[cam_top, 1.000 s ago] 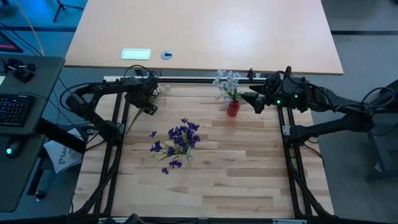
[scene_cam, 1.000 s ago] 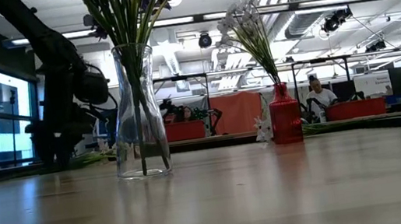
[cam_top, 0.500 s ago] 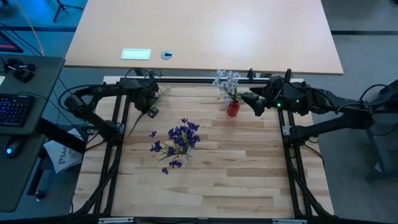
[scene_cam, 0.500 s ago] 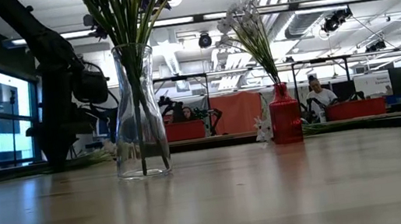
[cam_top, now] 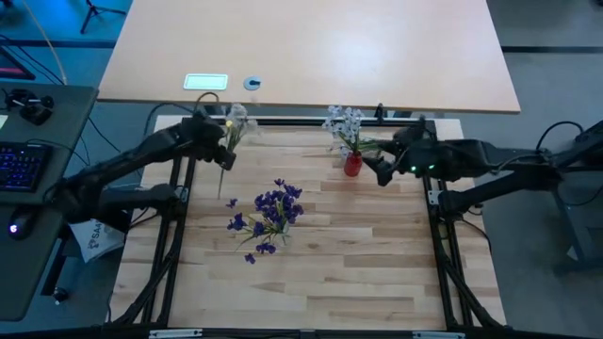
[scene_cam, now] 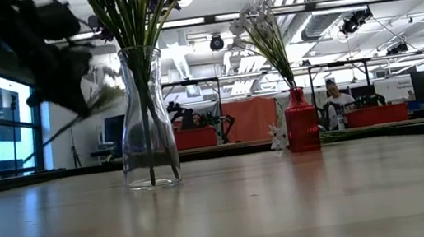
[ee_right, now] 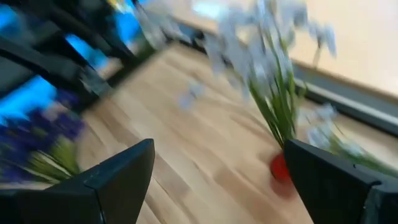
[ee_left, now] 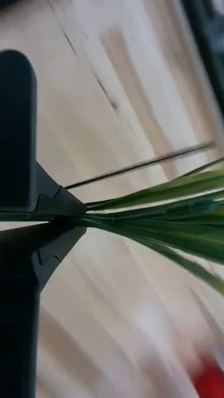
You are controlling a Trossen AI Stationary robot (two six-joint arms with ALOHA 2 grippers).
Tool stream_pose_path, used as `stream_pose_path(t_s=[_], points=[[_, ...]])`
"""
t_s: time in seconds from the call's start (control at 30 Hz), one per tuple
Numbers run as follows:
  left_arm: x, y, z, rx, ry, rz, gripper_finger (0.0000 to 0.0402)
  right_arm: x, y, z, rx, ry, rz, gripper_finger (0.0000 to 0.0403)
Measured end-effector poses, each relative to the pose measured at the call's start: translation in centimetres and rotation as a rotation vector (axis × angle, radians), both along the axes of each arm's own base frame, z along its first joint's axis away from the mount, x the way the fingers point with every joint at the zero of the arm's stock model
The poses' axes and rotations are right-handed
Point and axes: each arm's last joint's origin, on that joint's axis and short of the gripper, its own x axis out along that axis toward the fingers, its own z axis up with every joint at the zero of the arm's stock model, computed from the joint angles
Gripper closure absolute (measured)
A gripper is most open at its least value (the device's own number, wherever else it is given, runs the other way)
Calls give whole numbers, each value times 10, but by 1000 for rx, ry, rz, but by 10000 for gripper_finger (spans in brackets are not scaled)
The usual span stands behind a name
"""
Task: Sort flowers into vase by color
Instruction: Put the top left white flowers into the red vase
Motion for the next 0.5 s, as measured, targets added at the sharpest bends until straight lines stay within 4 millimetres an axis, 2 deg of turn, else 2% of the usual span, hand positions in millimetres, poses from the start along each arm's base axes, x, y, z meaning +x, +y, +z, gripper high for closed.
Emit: stream_pose_path(t_s=[0.13, 0.27, 0.5], points=[[-2, -16, 20, 43, -184, -24, 401, 9, 1, -17, 56, 129, -23, 53], [3, -28, 38, 91, -366, -37, 401, 24, 4, -27, 54, 190, 43, 53], [37, -37, 64, 165, -700, -63, 401, 49, -1, -34, 3, 231, 246, 70]])
